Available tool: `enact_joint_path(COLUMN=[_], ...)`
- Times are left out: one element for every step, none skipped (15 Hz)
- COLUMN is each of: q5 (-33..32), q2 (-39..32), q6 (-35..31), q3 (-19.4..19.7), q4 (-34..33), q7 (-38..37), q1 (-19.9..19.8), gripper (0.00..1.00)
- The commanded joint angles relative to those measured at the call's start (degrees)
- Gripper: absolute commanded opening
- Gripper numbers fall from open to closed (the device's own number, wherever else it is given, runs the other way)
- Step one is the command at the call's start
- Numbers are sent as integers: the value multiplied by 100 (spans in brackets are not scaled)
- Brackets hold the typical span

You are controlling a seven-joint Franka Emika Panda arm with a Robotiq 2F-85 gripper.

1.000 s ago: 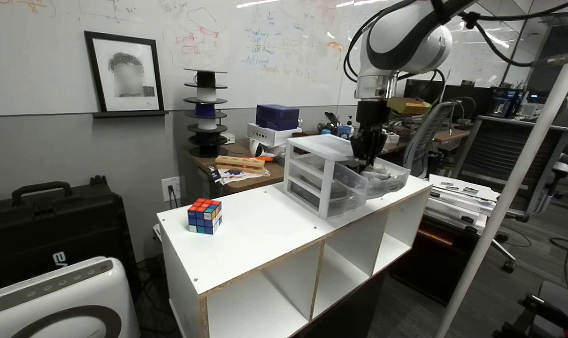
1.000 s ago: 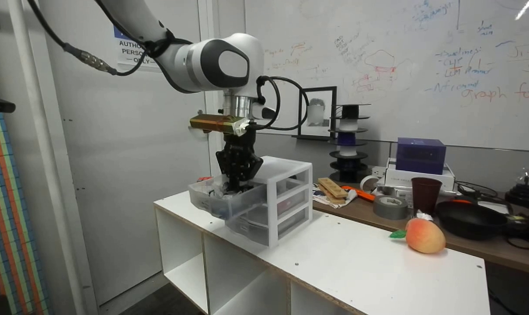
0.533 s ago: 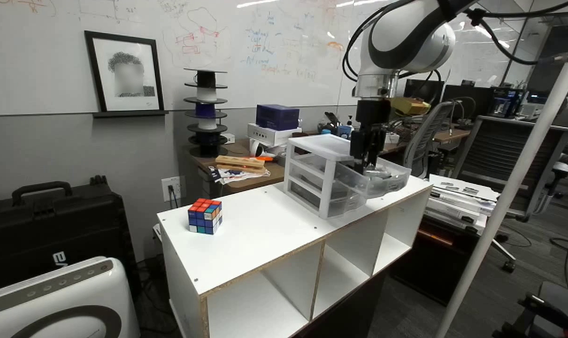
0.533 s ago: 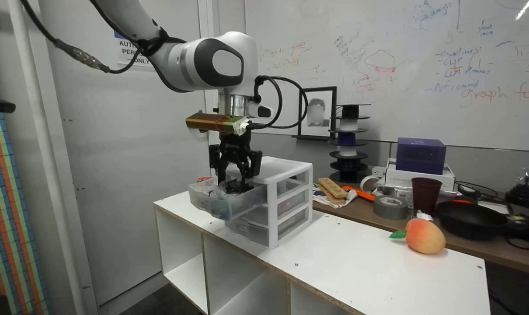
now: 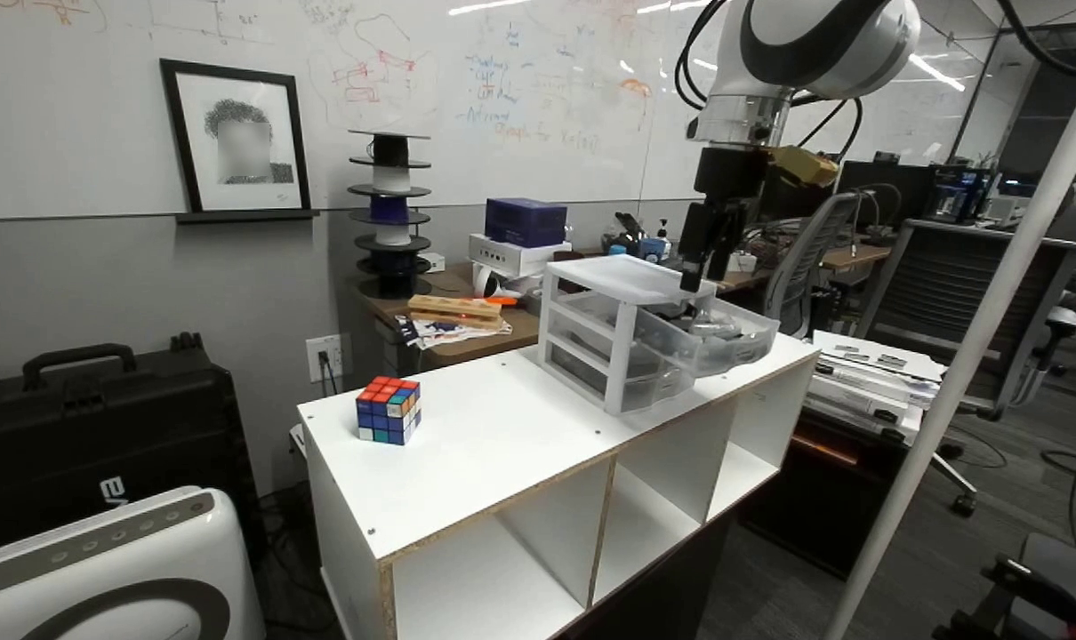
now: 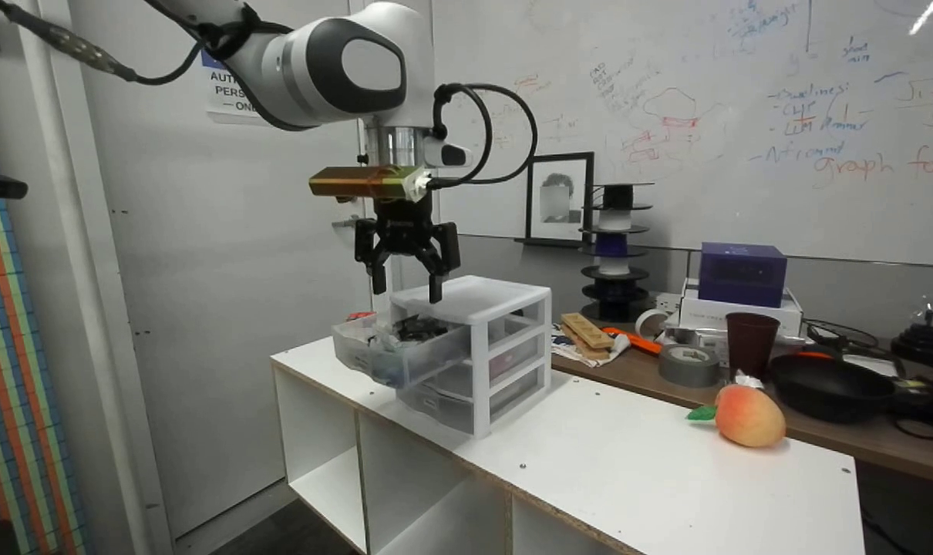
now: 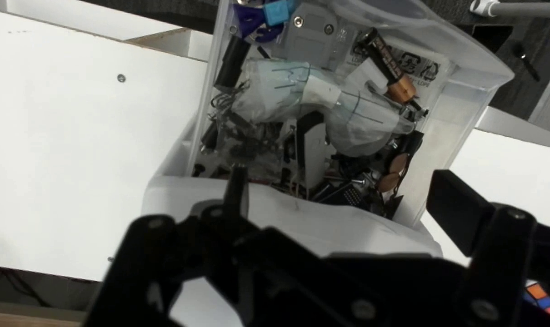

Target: Put the plastic bag and grey thing on the table in the open drawer and then close the drawer

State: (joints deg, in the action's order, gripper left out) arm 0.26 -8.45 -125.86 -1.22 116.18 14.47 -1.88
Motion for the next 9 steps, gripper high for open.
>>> enact_joint_path(q5=[95,52,-49,-96,-160,-259,-422,-575,-744], q2=[442,474,484,487,483,464,496,533,590], q6=[166,256,290,367,295,392,366,392,429], q3=[-2,-7,-12,-17,-25,-37,-51,-61,-76], q4=[358,409,492,553,659,717,844,946,1059], q7=[-6,-94,-267,-383,-648,-849,-1077,-1252,-1443], q1=[41,69,108,131,170,216,275,327,387], gripper=[100,100,100,100,100,100,100,100,100])
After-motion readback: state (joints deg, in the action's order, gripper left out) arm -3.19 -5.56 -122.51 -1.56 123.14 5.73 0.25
